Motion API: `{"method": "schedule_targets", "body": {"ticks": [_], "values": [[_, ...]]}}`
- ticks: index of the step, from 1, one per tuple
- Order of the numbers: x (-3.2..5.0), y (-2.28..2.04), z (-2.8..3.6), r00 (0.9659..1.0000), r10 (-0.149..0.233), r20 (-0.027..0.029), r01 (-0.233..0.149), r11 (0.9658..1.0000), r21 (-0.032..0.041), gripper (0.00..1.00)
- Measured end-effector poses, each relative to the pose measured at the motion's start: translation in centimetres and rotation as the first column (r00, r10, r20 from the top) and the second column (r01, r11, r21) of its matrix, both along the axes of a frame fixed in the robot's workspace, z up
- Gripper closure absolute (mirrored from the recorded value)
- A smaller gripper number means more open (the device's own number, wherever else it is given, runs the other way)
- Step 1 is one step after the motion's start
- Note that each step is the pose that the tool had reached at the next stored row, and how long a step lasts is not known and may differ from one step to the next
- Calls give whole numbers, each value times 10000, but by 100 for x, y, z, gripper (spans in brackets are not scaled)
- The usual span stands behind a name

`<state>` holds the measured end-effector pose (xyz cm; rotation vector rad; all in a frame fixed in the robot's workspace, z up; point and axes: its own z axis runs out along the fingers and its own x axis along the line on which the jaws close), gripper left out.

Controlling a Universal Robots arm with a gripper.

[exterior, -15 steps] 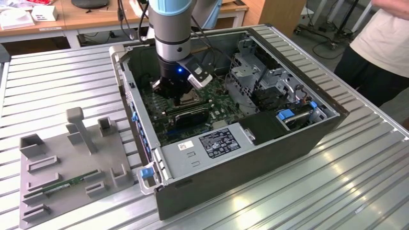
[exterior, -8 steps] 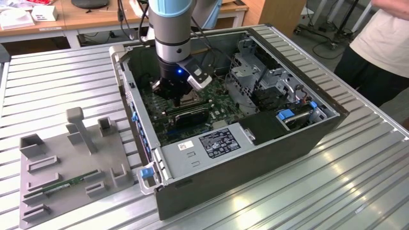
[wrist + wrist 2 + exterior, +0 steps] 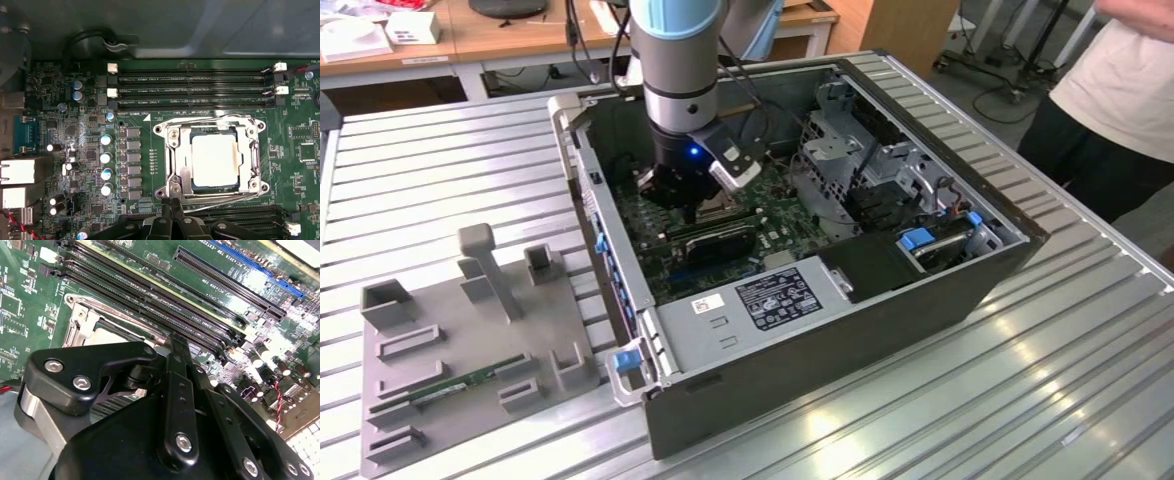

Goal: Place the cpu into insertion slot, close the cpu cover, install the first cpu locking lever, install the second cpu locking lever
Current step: 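Install the second cpu locking lever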

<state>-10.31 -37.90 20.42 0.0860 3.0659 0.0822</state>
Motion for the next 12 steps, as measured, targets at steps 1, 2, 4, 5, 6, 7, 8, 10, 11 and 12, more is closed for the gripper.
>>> {"method": "schedule_targets", "body": {"ticks": [1, 2, 4, 5, 6, 7, 8, 10, 11, 12], "values": [[-1, 0, -3, 10000, -39, 0, 39, 10000, 0, 89], [-1, 0, -4, 10000, -72, -1, 72, 10000, -1, 89], [-1, 1, -5, 10000, -90, -1, 90, 10000, -1, 89], [-1, 1, -6, 10000, -91, 0, 91, 10000, 0, 89], [-1, 1, -6, 10000, -92, 1, 92, 10000, 1, 89], [-1, 1, -6, 10000, -93, 0, 93, 10000, 1, 89], [-2, 1, -9, 10000, -94, 2, 94, 10000, 3, 89], [-9, 2, -15, 10000, -95, 3, 95, 10000, 3, 89], [-9, 2, -16, 10000, -93, 1, 93, 10000, 2, 89], [-9, 2, -16, 10000, -92, 0, 92, 10000, 2, 89]]}}
